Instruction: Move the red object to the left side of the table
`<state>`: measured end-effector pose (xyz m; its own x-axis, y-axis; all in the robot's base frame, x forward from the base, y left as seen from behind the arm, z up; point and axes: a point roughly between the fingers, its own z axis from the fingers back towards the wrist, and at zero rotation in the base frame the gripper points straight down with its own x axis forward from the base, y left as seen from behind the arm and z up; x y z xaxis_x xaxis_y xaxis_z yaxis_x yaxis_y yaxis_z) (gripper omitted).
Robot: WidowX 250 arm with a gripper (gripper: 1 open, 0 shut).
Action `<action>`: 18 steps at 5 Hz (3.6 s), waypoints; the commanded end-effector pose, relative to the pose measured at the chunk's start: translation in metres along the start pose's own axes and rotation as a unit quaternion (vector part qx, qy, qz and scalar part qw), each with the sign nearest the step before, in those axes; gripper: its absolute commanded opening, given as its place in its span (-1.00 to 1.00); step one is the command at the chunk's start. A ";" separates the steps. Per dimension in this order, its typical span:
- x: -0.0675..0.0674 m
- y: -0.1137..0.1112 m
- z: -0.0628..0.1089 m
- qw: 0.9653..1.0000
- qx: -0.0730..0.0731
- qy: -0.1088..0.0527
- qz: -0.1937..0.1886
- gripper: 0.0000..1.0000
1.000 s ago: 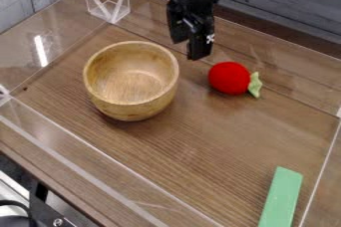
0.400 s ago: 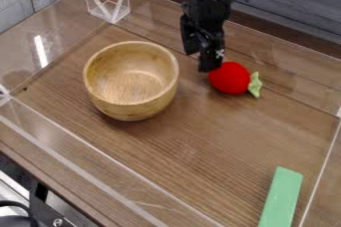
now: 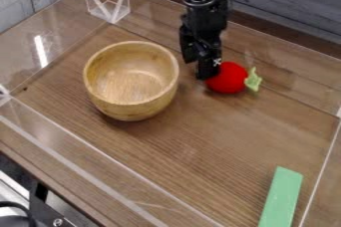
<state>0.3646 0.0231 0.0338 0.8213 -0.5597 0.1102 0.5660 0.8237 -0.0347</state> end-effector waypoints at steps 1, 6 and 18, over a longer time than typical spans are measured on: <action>0.010 0.009 0.011 0.999 0.011 -0.017 -0.040 -1.00; 0.024 -0.007 0.103 0.991 0.099 -0.079 -0.052 -1.00; 0.029 -0.029 0.063 0.990 0.062 -0.085 -0.090 -1.00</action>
<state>0.3590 -0.0147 0.0732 0.6930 -0.6885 0.2138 0.6938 0.7175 0.0619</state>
